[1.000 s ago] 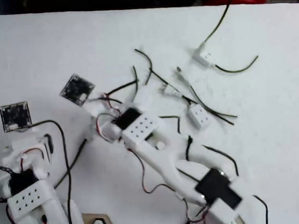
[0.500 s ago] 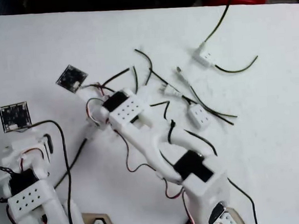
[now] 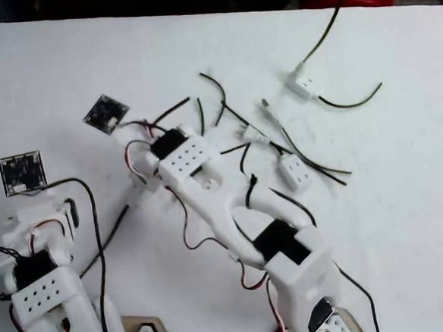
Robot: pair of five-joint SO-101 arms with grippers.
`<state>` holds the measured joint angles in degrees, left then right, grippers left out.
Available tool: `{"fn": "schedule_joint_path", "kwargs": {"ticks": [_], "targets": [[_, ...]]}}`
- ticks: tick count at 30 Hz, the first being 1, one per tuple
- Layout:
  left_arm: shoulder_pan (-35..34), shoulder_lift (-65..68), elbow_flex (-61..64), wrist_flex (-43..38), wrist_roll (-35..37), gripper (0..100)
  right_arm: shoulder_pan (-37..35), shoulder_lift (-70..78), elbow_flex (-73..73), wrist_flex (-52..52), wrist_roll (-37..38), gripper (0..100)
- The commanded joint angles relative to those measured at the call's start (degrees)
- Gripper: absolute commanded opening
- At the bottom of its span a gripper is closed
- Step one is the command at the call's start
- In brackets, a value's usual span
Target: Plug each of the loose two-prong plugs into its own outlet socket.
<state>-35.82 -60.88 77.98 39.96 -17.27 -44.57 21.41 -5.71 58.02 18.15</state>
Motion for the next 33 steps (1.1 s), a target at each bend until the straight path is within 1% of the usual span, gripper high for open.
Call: {"fn": "schedule_joint_path", "kwargs": {"ticks": [1,3,7,15,33], "targets": [[-0.5,-1.5,-0.4,-1.3,0.6,23,0.5,0.4,-3.0,0.6,-0.1,1.7],[-0.5,-1.5,-0.4,-1.3,0.6,23,0.4,1.3,-3.0,0.7,-0.2,1.7],[-0.4,-1.5,-0.4,-1.3,0.6,23,-0.7,1.3,-3.1,1.9,-2.6,1.7],[-0.4,-1.5,-0.4,-1.3,0.6,23,-2.4,1.3,-3.1,3.8,-2.9,1.7],[-0.4,-1.5,-0.4,-1.4,0.6,23,-1.9,2.0,-2.6,0.3,-2.9,1.8]]}}
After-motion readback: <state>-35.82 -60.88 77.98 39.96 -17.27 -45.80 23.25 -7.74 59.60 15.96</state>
